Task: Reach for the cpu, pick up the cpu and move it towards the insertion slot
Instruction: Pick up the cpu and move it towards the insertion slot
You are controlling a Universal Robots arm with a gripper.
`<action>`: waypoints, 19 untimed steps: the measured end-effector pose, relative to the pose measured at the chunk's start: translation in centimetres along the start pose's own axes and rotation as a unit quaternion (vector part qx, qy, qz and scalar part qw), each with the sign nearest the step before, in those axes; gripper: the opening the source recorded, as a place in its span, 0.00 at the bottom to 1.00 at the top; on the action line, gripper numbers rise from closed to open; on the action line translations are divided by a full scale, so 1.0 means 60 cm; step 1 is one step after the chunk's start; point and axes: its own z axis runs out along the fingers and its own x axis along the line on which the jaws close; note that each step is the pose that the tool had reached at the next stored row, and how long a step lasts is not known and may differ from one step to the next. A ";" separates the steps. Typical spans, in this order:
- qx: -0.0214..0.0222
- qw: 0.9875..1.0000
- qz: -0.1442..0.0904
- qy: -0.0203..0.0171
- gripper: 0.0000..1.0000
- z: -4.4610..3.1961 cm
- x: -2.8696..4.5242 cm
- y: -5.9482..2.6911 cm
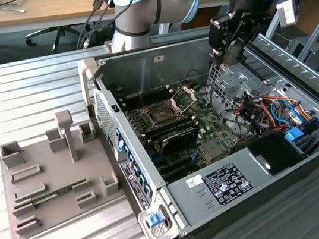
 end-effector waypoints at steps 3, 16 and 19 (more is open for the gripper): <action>0.000 1.000 0.000 0.000 0.55 0.003 0.000 0.000; 0.000 1.000 0.000 0.000 0.55 0.014 0.000 -0.001; 0.000 1.000 0.000 0.000 0.55 0.017 0.000 -0.001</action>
